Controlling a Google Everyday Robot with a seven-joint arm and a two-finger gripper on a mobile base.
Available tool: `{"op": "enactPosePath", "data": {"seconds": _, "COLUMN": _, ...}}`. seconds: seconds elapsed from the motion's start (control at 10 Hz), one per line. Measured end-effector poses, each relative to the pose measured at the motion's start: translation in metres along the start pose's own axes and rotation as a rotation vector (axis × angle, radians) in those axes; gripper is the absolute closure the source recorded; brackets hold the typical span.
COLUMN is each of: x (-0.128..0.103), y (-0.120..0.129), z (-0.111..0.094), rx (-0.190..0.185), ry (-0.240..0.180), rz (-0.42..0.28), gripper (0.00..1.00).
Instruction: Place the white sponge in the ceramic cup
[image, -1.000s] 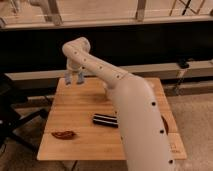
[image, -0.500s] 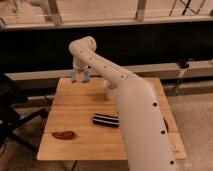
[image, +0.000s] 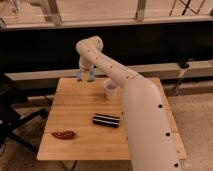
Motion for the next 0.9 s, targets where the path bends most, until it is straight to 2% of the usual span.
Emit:
{"op": "enactPosePath", "data": {"seconds": 0.6, "x": 0.044, "y": 0.0, "z": -0.01, "rx": 0.017, "ry": 0.034, "rz": 0.06, "gripper": 1.0}}
{"op": "enactPosePath", "data": {"seconds": 0.9, "x": 0.079, "y": 0.004, "z": -0.017, "rx": 0.024, "ry": 0.06, "rz": 0.101, "gripper": 1.0}}
